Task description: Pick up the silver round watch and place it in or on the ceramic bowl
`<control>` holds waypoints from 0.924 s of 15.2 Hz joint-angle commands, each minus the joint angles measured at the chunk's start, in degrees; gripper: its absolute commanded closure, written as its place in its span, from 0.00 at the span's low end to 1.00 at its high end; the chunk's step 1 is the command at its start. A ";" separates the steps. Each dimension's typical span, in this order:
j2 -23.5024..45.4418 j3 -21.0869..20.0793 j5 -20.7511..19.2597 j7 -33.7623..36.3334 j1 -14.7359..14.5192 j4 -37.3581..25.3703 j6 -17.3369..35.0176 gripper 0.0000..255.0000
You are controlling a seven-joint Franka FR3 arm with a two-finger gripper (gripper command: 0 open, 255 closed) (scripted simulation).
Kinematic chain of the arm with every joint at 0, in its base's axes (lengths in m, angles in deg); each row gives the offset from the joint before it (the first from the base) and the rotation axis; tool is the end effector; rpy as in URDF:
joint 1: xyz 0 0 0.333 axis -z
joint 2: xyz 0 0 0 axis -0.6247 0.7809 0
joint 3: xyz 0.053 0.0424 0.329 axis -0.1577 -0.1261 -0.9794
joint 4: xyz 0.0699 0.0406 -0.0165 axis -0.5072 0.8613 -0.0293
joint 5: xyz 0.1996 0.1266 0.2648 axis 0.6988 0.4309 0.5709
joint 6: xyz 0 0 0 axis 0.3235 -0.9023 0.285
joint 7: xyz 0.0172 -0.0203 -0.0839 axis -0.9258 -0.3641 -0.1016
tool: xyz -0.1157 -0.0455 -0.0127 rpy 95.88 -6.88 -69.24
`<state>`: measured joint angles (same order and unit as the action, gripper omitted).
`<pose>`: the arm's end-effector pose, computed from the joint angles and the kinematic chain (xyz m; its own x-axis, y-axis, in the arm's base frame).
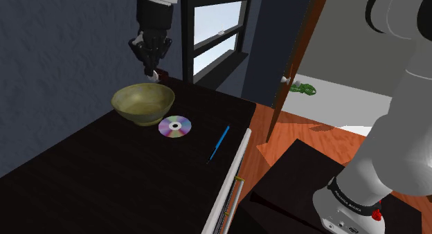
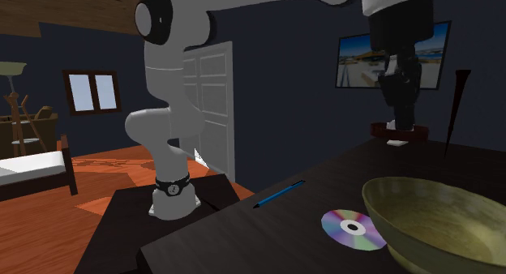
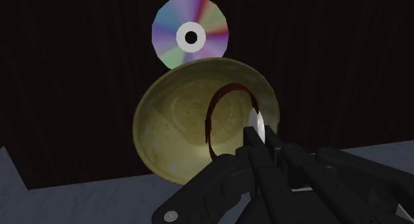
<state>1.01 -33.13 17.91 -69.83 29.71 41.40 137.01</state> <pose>0.5220 0.3139 0.5793 0.9170 0.3679 0.1542 0.3865 -0.9150 -0.1156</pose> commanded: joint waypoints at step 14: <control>15.61 1.17 -5.92 1.13 -3.62 -15.62 -0.93 1.00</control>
<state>16.85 -31.96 11.91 -68.67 25.91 24.68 135.19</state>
